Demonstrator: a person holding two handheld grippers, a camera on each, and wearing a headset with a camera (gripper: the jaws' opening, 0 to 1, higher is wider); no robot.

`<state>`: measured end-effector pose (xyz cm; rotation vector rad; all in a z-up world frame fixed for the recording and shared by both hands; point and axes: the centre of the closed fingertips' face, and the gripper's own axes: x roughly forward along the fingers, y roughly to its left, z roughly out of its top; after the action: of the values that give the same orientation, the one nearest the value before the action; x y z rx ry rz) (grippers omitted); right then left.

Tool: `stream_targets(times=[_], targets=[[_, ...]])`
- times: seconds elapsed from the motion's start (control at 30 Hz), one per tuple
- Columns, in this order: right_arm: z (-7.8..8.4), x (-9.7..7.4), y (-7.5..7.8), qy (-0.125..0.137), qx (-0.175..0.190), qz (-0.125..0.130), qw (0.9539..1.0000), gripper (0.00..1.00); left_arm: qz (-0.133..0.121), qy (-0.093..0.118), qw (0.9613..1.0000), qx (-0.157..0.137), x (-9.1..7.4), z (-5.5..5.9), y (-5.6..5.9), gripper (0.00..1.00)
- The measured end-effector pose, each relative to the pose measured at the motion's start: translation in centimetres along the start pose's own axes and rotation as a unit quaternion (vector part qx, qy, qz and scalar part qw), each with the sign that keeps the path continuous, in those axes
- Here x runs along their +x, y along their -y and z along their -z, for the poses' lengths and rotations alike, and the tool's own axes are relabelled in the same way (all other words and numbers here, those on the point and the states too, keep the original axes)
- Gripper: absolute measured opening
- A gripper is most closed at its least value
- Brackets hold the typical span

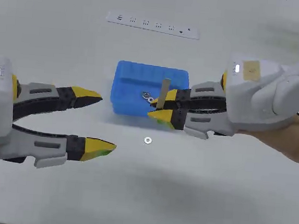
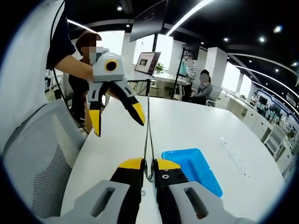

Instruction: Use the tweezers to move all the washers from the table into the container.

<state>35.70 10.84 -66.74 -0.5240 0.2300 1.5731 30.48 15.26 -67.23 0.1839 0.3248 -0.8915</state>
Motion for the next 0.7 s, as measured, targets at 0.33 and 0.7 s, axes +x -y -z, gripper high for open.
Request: stream_targets(times=[0.33, 0.7], targets=[[-1.3, 0.4, 3.9, 0.003, -0.015, 0.020, 0.9997, 0.10, -0.050, 0.020, 0.9979, -0.037, -2.2, 0.2, -1.3, 0.66], [2.1, 2.5, 8.9, -0.011, 0.007, 0.046, 0.9988, 0.10, -0.066, 0.017, 0.9951, -0.071, -2.4, 2.0, -1.1, 0.70]])
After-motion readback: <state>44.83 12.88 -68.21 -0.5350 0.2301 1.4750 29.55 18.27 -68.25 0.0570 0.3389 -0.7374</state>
